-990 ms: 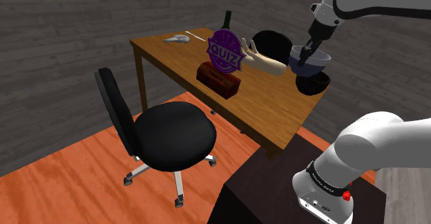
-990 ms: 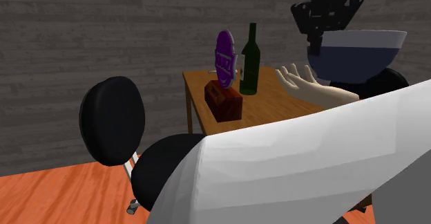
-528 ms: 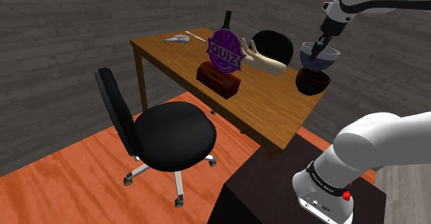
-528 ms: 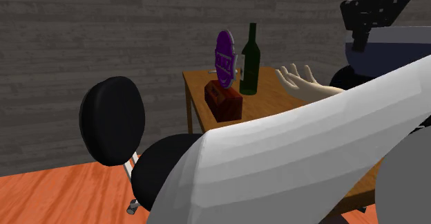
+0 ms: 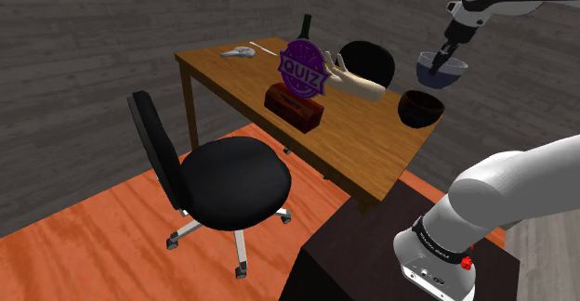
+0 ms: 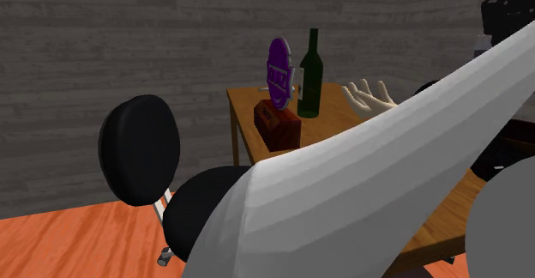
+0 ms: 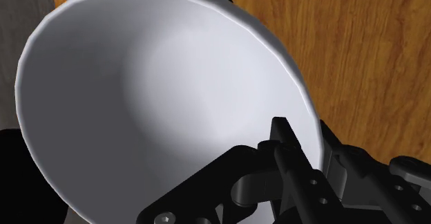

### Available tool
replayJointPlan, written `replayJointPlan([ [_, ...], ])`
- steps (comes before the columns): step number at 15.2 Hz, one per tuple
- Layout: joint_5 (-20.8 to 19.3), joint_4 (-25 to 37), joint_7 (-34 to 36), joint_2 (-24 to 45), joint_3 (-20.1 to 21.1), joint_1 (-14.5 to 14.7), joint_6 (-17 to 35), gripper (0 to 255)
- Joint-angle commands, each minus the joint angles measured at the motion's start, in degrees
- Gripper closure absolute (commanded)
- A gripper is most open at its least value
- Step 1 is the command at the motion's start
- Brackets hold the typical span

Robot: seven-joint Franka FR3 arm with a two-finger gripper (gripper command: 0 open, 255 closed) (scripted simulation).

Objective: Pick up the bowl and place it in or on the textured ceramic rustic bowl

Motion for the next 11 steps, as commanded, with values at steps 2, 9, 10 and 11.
replayJointPlan([
  [2,1.46,5.23,-5.19,5.00,-4.50,0.48,0.49,255],
  [9,2.25,3.39,-7.31,7.89,-7.29,0.63,5.35,255],
  [10,2.22,2.72,-7.31,8.01,-7.44,0.61,6.14,255],
  [11,2.20,2.07,-7.31,8.15,-7.60,0.59,6.92,255],
])
